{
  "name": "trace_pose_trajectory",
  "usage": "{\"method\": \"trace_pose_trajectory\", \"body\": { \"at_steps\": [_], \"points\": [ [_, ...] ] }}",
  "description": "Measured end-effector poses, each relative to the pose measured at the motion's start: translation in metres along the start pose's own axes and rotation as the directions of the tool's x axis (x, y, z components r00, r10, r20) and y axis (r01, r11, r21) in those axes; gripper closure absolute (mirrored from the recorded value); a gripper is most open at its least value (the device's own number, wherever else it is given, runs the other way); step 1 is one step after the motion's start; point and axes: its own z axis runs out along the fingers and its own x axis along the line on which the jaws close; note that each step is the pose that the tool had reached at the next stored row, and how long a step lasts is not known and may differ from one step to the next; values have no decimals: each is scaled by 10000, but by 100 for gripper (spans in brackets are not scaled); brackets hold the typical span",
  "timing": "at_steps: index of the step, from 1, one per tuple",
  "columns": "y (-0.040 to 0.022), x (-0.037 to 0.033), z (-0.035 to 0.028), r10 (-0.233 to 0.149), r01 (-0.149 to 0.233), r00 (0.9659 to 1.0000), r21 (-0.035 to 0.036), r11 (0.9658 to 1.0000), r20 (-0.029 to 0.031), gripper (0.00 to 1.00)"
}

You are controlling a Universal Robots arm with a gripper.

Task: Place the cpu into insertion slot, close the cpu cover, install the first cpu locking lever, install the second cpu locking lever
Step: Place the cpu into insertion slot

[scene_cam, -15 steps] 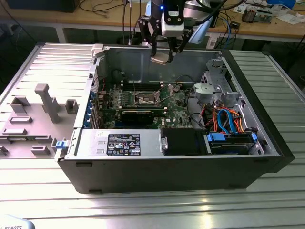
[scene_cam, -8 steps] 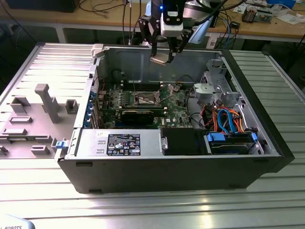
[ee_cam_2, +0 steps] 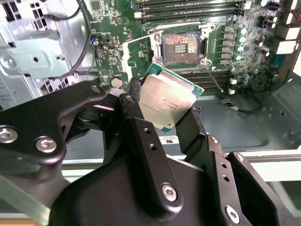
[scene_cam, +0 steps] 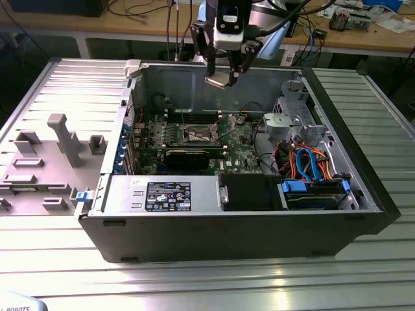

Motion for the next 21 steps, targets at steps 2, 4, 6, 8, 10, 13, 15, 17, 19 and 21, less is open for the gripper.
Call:
{"method": "trace_pose_trajectory", "body": {
  "at_steps": [2, 4, 6, 8, 10, 13, 15, 17, 19, 21],
  "points": [
    [0, 0, 0, 91, -91, 10000, -1, 10000, 8, 46],
    [0, 0, 0, 103, -103, 9999, -2, 9999, 9, 46],
    [0, 0, 0, 104, -104, 9999, -2, 9999, 9, 46],
    [0, 0, 0, 106, -106, 9999, -2, 9999, 9, 46],
    [0, 0, 0, 109, -109, 9999, -2, 9999, 10, 46],
    [0, 0, 0, 119, -119, 9999, -2, 9999, 11, 46],
    [0, 0, 0, 151, -151, 9999, -3, 9999, 14, 46],
    [0, 0, 0, 316, -316, 9995, -6, 9995, 28, 46],
    [0, 0, 2, 693, -693, 9976, -16, 9976, 62, 46],
    [0, 0, 3, 1172, -1172, 9931, -29, 9931, 104, 46]
  ]
}}
